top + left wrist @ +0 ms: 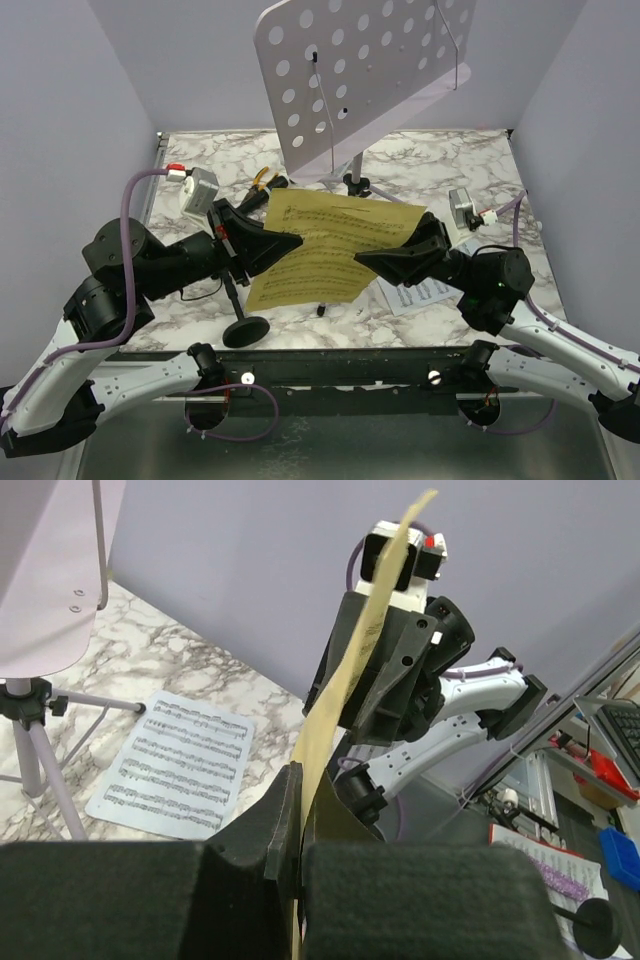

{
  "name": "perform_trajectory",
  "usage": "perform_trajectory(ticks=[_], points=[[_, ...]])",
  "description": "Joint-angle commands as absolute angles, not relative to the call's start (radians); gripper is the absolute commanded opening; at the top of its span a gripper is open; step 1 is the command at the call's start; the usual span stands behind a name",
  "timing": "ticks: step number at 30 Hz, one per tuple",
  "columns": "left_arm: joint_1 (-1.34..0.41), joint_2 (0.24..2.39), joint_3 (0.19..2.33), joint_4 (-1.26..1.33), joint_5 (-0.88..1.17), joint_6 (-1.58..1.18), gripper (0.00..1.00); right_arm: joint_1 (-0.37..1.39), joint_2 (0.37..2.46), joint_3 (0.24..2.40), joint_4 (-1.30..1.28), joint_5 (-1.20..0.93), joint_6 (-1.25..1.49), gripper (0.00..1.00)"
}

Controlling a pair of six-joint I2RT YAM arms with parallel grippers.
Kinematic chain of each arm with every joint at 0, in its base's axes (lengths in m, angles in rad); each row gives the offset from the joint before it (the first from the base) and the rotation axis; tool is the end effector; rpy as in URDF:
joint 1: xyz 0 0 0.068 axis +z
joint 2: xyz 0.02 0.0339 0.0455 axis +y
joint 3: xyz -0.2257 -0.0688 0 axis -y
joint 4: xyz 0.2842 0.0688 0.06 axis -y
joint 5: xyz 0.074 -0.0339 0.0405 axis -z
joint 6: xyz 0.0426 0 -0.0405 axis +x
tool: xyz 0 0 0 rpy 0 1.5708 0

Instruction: Set up the instrument practice props

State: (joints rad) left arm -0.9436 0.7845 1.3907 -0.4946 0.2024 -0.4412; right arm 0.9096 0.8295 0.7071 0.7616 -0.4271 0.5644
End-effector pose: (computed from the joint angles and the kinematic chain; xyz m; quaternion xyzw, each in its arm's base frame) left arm 0.0956 -0.1464 0.4971 0.2378 0.6236 -0.5253 0.5279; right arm 0.1381 0.2062 0.3721 -0.2619 0.3999 0.6573 0.5826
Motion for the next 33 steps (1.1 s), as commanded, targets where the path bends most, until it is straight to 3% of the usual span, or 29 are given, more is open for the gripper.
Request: perform_trajectory(ticks=[1, 5, 7, 11, 12, 14, 18, 20, 22, 23, 25, 27, 28, 30, 33], points=[[-0.942, 0.761, 1.390, -0.455, 0.168, -0.462, 0.00, 0.908, 0.829, 0.724, 0.790, -0.467, 0.560, 0.28], [-0.942, 0.763, 1.391, -0.452, 0.193, -0.468, 0.00, 0.907, 0.832, 0.726, 0.801, -0.465, 0.549, 0.04], [-0.943, 0.759, 1.386, -0.453, 0.207, -0.466, 0.04, 0.907, 0.829, 0.727, 0.797, -0.457, 0.539, 0.00], [-0.942, 0.753, 1.374, -0.454, 0.228, -0.473, 0.43, 0.907, 0.825, 0.728, 0.804, -0.460, 0.527, 0.00], [-0.941, 0.753, 1.372, -0.453, 0.229, -0.477, 0.51, 0.907, 0.826, 0.728, 0.803, -0.461, 0.520, 0.00], [-0.941, 0.758, 1.373, -0.456, 0.232, -0.483, 0.56, 0.907, 0.826, 0.733, 0.792, -0.454, 0.512, 0.00], [-0.942, 0.765, 1.380, -0.471, 0.224, -0.476, 0.46, 0.907, 0.816, 0.730, 0.787, -0.442, 0.503, 0.00], [-0.942, 0.764, 1.382, -0.478, 0.200, -0.465, 0.29, 0.907, 0.808, 0.729, 0.778, -0.429, 0.497, 0.00], [-0.941, 0.764, 1.388, -0.491, 0.158, -0.452, 0.06, 0.907, 0.806, 0.740, 0.740, -0.396, 0.482, 0.00], [-0.942, 0.770, 1.393, -0.498, 0.140, -0.445, 0.00, 0.907, 0.807, 0.748, 0.695, -0.360, 0.467, 0.01], [-0.942, 0.785, 1.412, -0.504, 0.127, -0.415, 0.00, 0.907, 0.810, 0.769, 0.608, -0.274, 0.423, 0.17], [-0.942, 0.808, 1.441, -0.507, 0.120, -0.385, 0.00, 0.907, 0.814, 0.780, 0.518, -0.151, 0.367, 0.49], [-0.942, 0.824, 1.460, -0.508, 0.115, -0.368, 0.00, 0.907, 0.817, 0.787, 0.474, -0.070, 0.339, 0.57], [-0.941, 0.855, 1.504, -0.507, 0.112, -0.329, 0.00, 0.907, 0.820, 0.801, 0.395, 0.088, 0.299, 0.65], [-0.942, 0.908, 1.578, -0.507, 0.110, -0.269, 0.00, 0.907, 0.817, 0.815, 0.316, 0.217, 0.210, 0.67]])
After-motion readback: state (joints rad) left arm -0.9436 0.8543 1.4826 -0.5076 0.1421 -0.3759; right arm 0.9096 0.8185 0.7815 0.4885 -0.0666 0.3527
